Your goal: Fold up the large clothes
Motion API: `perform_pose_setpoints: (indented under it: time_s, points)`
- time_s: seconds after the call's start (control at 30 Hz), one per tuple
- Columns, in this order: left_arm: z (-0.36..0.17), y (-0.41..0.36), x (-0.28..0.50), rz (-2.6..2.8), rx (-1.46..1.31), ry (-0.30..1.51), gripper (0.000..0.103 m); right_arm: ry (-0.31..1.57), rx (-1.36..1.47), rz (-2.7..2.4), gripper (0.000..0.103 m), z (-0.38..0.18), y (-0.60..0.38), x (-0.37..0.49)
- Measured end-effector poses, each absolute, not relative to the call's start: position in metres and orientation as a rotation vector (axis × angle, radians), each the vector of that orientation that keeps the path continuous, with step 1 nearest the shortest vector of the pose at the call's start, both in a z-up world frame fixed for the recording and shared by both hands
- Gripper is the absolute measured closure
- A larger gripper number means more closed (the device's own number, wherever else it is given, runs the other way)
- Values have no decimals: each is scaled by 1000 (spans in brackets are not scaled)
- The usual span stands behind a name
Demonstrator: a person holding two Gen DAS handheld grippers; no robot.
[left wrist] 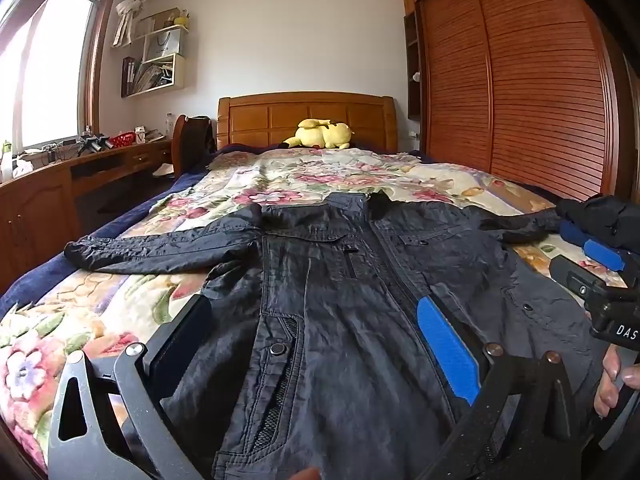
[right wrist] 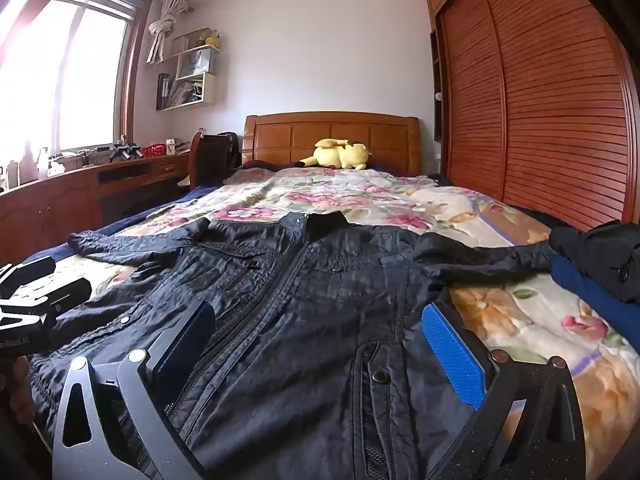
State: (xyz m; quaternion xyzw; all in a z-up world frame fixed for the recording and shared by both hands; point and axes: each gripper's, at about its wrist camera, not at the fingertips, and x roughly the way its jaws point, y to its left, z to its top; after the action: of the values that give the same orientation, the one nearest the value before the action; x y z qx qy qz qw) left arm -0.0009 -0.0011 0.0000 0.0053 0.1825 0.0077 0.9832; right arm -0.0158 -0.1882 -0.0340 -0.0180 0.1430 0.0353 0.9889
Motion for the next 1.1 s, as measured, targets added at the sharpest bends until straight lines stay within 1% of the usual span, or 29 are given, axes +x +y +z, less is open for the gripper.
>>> perform_pose_setpoints:
  time_s: [1.1]
  points:
    - [6,0,-5,21,1,341,0,275,-20,71,0,-35,-190,-19]
